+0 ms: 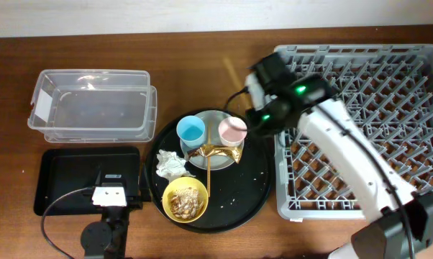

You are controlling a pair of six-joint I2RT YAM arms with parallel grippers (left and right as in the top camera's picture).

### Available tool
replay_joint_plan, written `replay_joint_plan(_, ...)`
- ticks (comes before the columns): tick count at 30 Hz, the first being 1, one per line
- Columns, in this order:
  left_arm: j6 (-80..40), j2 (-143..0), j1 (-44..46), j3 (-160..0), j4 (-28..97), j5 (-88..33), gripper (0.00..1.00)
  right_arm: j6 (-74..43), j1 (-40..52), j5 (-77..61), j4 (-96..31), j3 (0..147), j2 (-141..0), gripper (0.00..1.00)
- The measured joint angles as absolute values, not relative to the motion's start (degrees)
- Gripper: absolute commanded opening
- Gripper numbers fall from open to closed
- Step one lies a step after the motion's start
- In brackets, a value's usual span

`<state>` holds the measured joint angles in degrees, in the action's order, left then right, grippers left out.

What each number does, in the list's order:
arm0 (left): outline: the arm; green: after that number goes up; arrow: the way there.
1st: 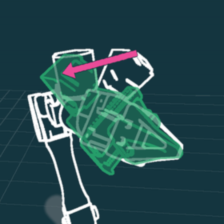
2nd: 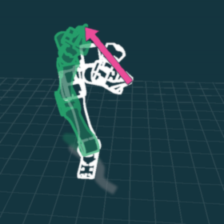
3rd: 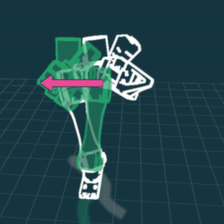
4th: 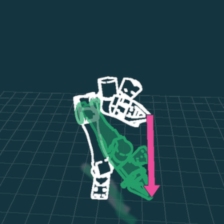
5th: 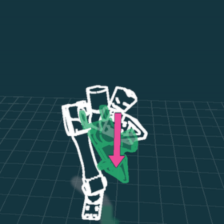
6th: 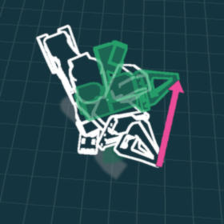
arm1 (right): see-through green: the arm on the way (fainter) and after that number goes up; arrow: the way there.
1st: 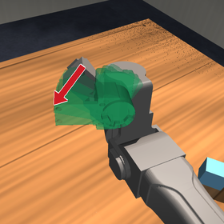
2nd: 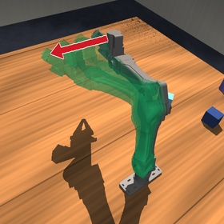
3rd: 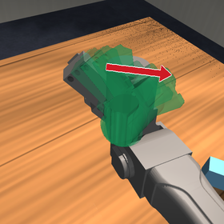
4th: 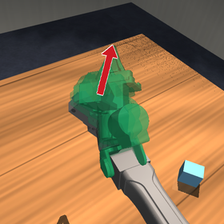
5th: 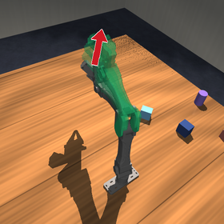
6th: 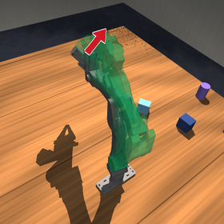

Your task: Sort waste into correct bins and load items into the dishwasher rack

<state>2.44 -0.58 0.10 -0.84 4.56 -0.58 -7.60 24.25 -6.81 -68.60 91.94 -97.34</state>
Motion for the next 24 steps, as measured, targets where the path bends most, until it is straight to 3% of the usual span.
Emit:
replay_joint_plan(5,2.44,-0.58,0.1,-0.84,4.56,-0.58,0.99,-7.46,6.44,-5.41,-70.67,91.94,-97.36,0.04)
replay_joint_plan(14,2.44,-0.58,0.1,-0.84,4.56,-0.58,0.99,-6.63,6.28,-8.03,-58.78,76.9,-97.34,0.08)
replay_joint_plan(16,2.44,-0.58,0.1,-0.84,4.56,-0.58,0.99,-6.37,6.28,-8.51,-58.28,76.01,-97.36,0.31)
replay_joint_plan(19,2.44,-0.58,0.1,-0.84,4.56,-0.58,0.99,-5.96,6.28,-8.93,-58.24,75.99,-97.36,0.52)
replay_joint_plan(20,2.44,-0.58,0.1,-0.84,4.56,-0.58,0.99,-5.98,6.28,-8.93,-58.24,75.99,-97.36,0.86)
replay_joint_plan(21,2.44,-0.58,0.1,-0.84,4.56,-0.58,0.99,-5.98,6.31,-9.08,-58.24,75.99,-97.36,0.98)
replay_joint_plan(23,2.44,-0.58,0.1,-0.84,4.56,-0.58,0.99,-5.89,6.28,-10.7,-58.24,75.99,-97.36,0.98)
replay_joint_plan(24,2.44,-0.58,0.1,-0.84,4.56,-0.58,0.99,-5.93,6.31,-12.03,-58.24,75.99,-97.36,0.82)
